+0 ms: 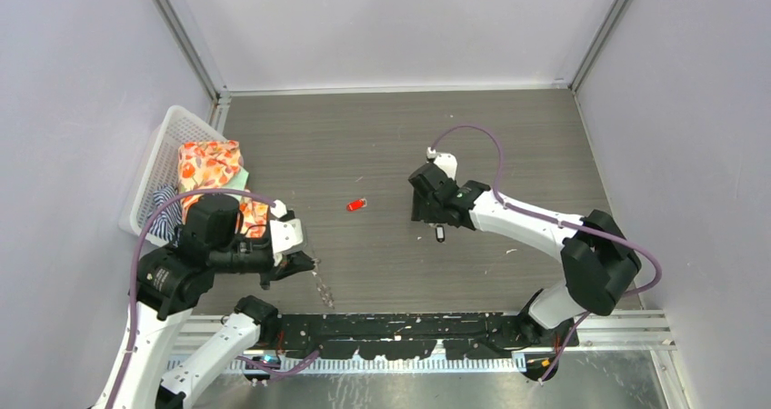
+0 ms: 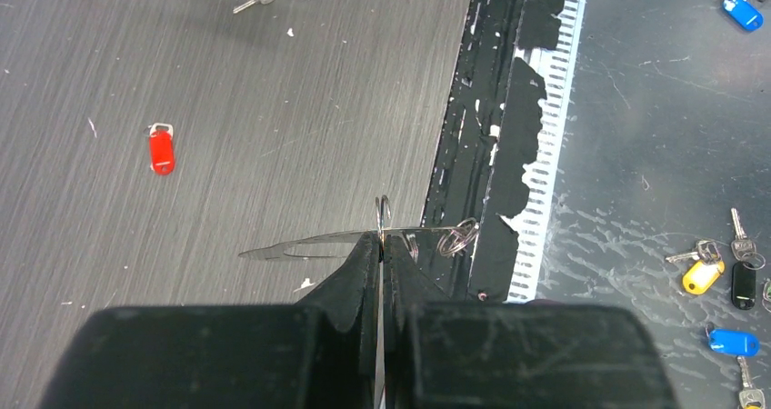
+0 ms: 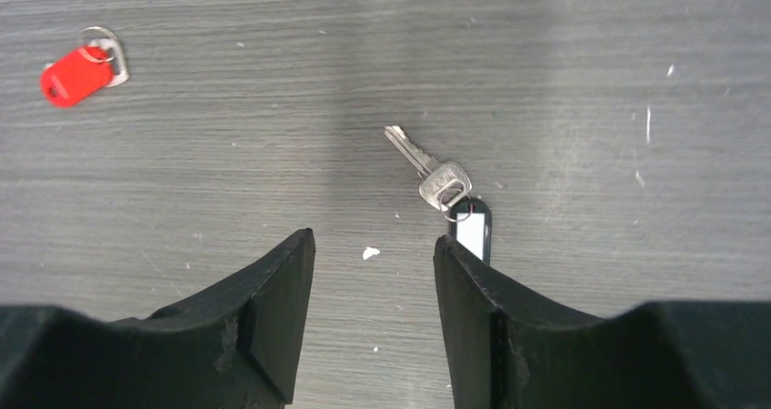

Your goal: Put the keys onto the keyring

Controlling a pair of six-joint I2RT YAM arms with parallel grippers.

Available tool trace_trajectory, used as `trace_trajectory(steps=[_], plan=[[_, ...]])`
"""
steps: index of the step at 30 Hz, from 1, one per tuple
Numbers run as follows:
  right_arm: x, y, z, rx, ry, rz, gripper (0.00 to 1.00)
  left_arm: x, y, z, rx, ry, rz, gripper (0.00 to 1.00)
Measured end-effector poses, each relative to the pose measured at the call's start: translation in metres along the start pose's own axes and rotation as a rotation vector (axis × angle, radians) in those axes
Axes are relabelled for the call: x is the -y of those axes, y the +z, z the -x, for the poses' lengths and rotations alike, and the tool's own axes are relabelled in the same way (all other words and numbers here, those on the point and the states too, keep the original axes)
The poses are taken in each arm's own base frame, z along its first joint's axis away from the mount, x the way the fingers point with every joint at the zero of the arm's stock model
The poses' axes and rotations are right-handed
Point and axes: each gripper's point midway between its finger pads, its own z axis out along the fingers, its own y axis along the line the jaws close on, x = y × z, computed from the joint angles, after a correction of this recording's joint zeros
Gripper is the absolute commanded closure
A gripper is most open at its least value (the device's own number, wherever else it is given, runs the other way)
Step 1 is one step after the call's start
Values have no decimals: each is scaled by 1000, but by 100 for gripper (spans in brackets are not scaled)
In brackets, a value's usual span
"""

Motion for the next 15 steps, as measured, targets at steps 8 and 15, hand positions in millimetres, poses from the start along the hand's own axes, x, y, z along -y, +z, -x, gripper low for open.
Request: trace_trajectory(steps=[8,15], plan=[[22,20,-41,-47,178,-80,50,0,0,1,2,5,-5,100],[21,32,-42,-42,249,-92,52,2,1,1,7,5,-13,100]])
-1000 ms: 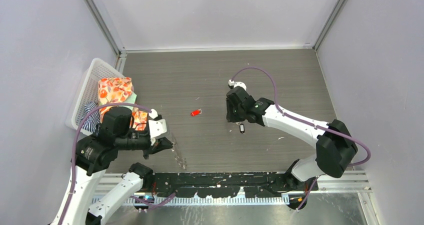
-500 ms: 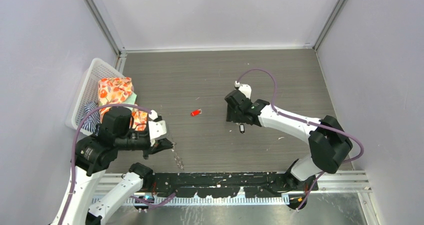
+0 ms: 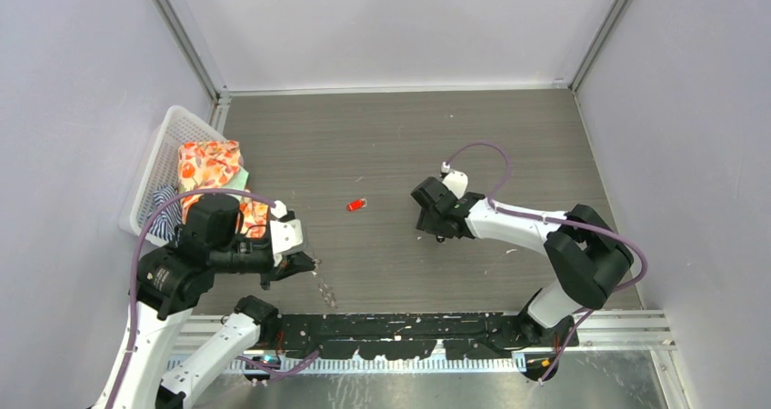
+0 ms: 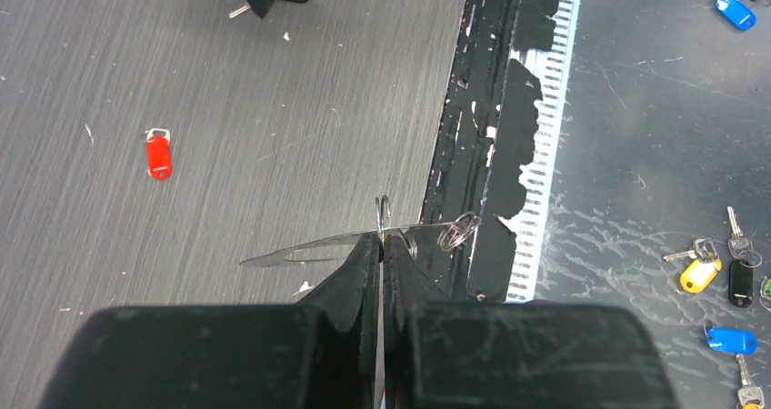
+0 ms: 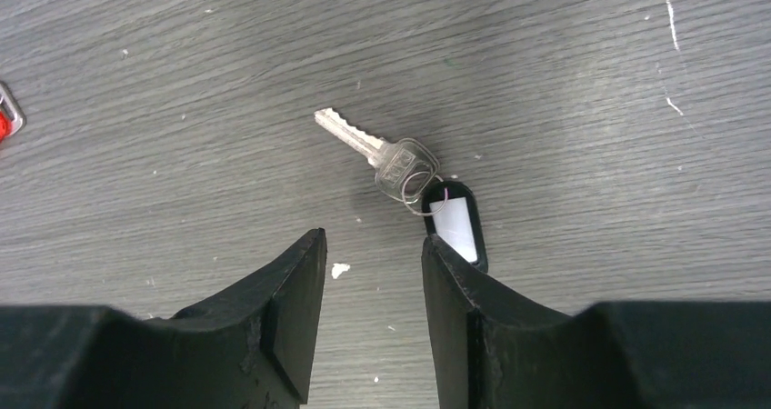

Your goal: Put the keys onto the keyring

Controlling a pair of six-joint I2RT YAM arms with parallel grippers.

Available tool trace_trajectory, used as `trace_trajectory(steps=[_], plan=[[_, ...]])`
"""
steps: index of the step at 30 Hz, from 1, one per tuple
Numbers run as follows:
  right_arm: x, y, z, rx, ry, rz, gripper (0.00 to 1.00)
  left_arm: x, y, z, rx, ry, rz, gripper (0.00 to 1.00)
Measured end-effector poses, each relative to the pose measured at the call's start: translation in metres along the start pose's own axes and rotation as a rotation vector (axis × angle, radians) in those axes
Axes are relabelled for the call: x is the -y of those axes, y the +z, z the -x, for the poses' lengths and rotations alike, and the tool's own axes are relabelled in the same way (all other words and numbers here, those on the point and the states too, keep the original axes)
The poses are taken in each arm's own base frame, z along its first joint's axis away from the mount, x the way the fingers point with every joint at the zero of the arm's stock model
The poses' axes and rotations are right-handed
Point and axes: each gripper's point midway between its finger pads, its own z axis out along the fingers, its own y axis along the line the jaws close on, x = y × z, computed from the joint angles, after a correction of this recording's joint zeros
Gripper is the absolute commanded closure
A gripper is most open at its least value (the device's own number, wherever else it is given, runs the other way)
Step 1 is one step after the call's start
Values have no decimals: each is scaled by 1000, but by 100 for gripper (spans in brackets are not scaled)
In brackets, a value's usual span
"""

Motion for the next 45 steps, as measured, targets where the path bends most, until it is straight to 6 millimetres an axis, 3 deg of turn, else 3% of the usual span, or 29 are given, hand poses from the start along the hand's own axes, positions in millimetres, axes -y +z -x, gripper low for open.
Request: trace_trajectory(steps=[12,21,25,32,41,45], plan=[[12,10,3,4,48,-24,54,1,0,1,3,-4,-5,100],[19,21,7,0,65,-45,65,1,0,1,4,-3,-6,100],[20,23,11,7,68,-46,74,1,0,1,3,-5,-8,100],[22,23,14,11,44,-46,99,1,1,2,4,-7,-13,100],[16,19,20,14,-7,-19,99,1,0,3,8,-5,-14,100],[6,4,26,27,-80,52,99,2,0,4,9,-5,-16,100]])
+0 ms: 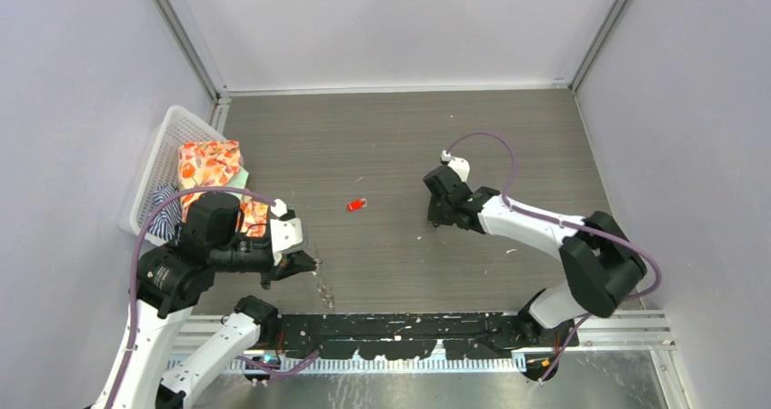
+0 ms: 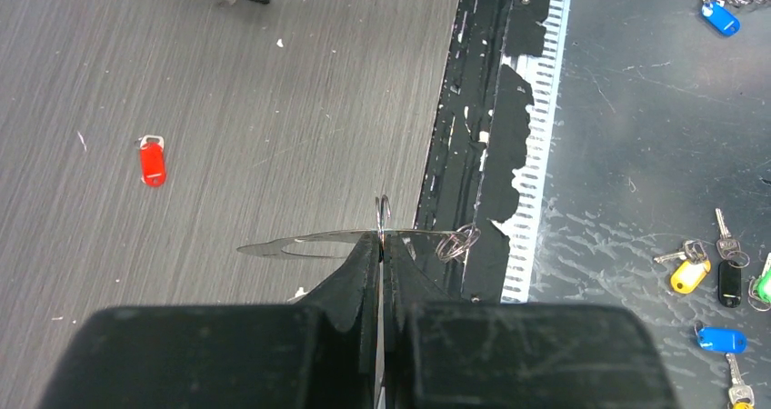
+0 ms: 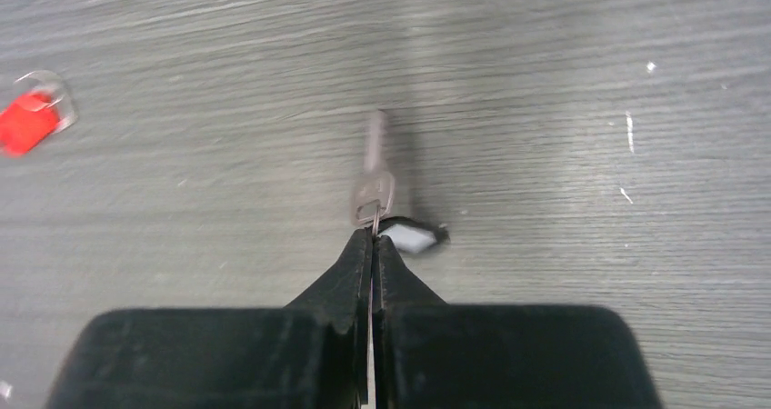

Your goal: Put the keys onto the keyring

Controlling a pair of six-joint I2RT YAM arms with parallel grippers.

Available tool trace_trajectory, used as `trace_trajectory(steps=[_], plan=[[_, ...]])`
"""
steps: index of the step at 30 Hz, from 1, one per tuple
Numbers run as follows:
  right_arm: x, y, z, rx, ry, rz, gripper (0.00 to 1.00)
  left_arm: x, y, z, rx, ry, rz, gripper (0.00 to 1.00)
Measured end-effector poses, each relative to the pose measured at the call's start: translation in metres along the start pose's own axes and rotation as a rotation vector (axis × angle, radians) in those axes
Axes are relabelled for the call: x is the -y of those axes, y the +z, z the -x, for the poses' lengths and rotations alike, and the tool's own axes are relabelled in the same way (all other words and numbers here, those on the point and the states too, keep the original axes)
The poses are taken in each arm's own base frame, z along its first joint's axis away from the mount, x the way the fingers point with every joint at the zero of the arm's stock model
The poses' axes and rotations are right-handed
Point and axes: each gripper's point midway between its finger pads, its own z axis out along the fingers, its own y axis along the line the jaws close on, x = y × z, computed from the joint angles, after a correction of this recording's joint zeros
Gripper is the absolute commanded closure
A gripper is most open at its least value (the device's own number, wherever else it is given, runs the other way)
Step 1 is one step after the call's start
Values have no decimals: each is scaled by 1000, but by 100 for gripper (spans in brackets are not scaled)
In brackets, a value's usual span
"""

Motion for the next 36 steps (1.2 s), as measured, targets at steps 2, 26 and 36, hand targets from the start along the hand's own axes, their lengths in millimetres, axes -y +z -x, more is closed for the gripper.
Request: trace_trajectory(steps=[2,26,36], plan=[[-14,-16,6,24,-63,75,99,0,0,0,1,-3,-1,100],[-159,-274,-36,335,-928,1041,99,-5,4,11,41,17,0,100],[-212,-317,-45,210,-897,1224,99,-8,-3,16,74,108,48,100]])
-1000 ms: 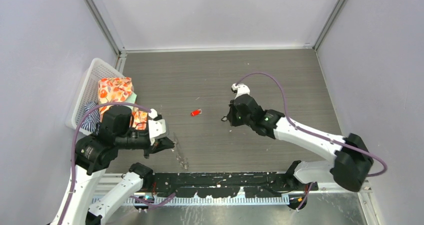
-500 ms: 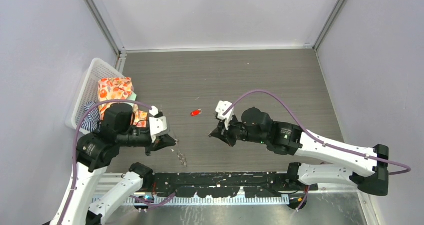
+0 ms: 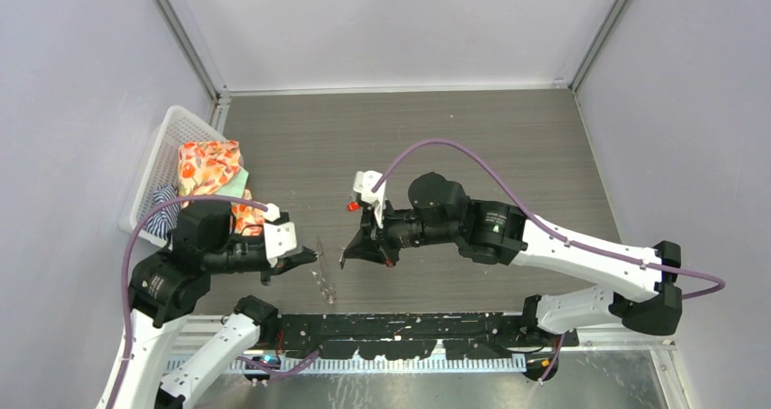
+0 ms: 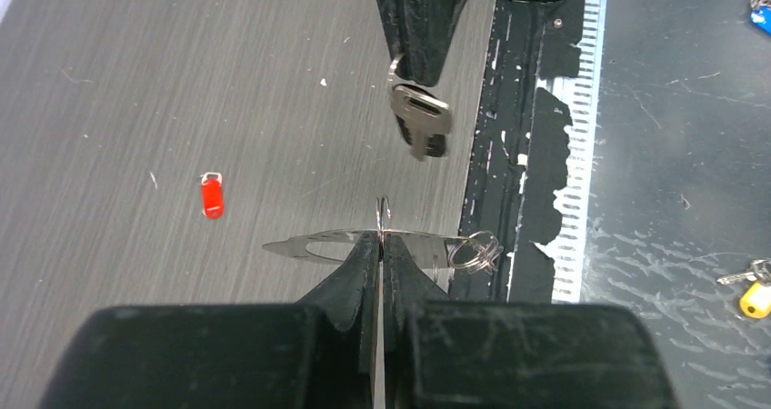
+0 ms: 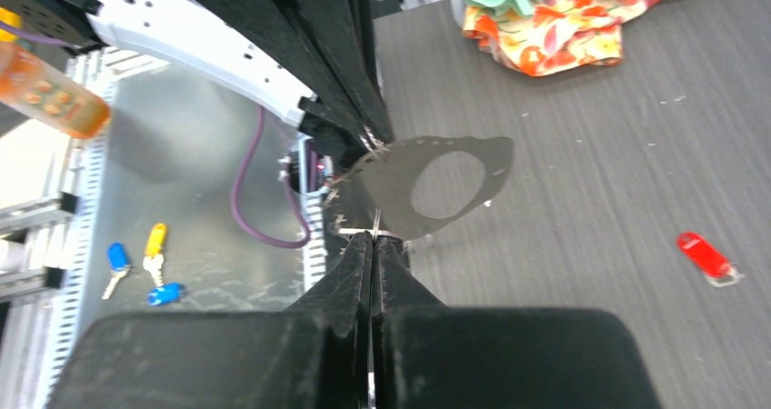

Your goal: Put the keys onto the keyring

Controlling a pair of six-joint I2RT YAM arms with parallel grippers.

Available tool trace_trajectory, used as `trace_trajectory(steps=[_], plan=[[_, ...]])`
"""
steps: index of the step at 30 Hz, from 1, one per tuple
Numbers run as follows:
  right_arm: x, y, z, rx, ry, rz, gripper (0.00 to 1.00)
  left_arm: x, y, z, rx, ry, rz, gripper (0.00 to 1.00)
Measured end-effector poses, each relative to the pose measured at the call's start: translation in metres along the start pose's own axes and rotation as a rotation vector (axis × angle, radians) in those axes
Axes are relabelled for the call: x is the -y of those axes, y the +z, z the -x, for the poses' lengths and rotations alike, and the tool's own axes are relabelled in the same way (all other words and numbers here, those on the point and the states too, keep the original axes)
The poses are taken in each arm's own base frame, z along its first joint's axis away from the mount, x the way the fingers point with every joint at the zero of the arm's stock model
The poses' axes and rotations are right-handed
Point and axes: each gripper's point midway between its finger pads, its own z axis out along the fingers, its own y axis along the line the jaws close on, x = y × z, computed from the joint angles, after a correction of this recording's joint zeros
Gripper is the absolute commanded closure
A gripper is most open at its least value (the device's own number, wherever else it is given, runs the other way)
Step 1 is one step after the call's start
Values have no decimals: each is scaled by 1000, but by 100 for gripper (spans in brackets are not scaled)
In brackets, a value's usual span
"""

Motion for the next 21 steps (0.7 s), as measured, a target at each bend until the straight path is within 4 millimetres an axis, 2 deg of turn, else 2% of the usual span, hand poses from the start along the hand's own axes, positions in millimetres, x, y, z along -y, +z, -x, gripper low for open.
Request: trace_trajectory(steps=[9,13,21], plan=[[-21,9,20,-39,105,77,99,-9,0,-5,-6,64,51,100],[-24,19,13,-74,121,72,99,-16,-1,-5,-8,87,82,100],[-15,35,-1,-124,126,-3,99,-20,-1,-4,-5,101,106,100]])
